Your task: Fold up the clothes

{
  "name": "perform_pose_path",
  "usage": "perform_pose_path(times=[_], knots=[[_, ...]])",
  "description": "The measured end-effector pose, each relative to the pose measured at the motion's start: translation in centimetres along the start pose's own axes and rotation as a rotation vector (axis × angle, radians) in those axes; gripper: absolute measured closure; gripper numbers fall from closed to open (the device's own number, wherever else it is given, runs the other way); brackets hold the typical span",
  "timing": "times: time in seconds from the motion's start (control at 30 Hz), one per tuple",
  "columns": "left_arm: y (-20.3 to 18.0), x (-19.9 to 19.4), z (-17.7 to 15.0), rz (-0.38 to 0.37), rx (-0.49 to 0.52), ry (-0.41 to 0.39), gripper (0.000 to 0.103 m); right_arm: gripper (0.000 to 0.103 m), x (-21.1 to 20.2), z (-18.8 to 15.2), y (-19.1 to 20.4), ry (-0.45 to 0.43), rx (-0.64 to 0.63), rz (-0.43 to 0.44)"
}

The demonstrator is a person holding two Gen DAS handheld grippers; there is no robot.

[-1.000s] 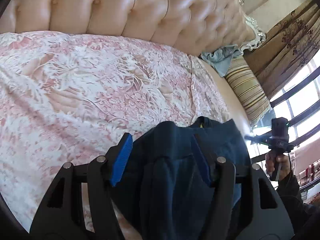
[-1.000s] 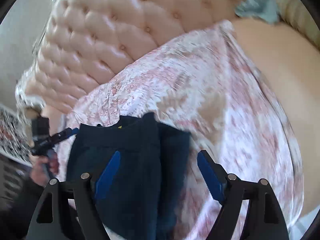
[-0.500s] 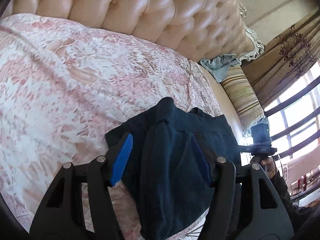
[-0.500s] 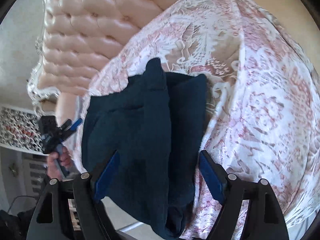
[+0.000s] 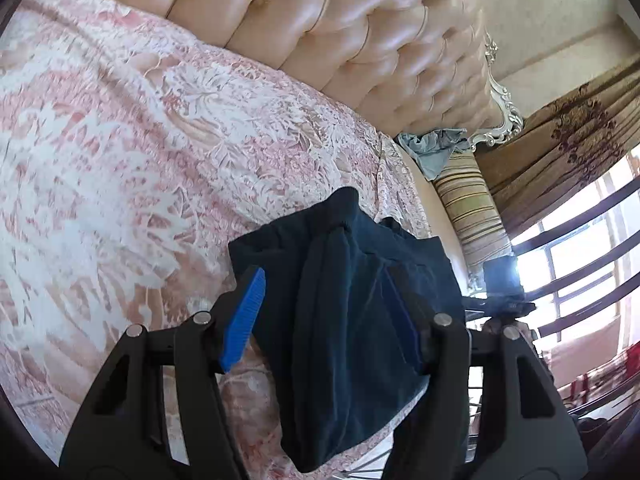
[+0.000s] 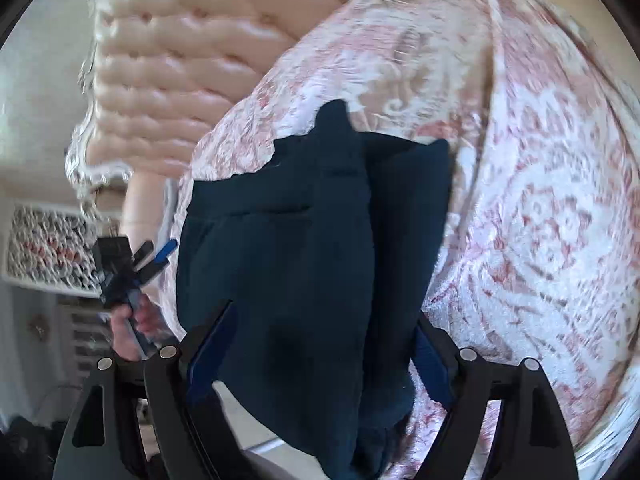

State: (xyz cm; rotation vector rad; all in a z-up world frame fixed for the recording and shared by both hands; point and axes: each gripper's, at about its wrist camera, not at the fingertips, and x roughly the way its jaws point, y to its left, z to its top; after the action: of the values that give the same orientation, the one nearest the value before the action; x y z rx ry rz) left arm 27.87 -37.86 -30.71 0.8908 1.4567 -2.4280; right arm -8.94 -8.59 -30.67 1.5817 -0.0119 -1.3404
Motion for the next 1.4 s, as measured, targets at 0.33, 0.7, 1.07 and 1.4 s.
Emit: perform_pose_path(times=[0.33, 0.7, 1.07, 1.4], knots=[[3.3, 0.2, -1.4, -0.232, -0.204, 0.073, 0.020, 0.078, 0.8, 1.1, 4.0, 0.006, -0.071, -0.311], [3.7, 4.1, -1.6, -0.229, -0.314, 0.225, 0.012, 0.078, 0.4, 0.5, 6.1, 0.059, -0.170, -0.622], [0.5, 7.7, -0.8, -0.127, -0.253, 0.350, 0.007, 0.078, 0.0, 0.5, 4.8, 0.053, -0.100, -0.563], [-2.6, 7.4, 0.1, -0.098, -0.039, 0.352, 0.008, 0.068, -1.0, 0.4, 1.8, 0.023, 0.023, -0.392]])
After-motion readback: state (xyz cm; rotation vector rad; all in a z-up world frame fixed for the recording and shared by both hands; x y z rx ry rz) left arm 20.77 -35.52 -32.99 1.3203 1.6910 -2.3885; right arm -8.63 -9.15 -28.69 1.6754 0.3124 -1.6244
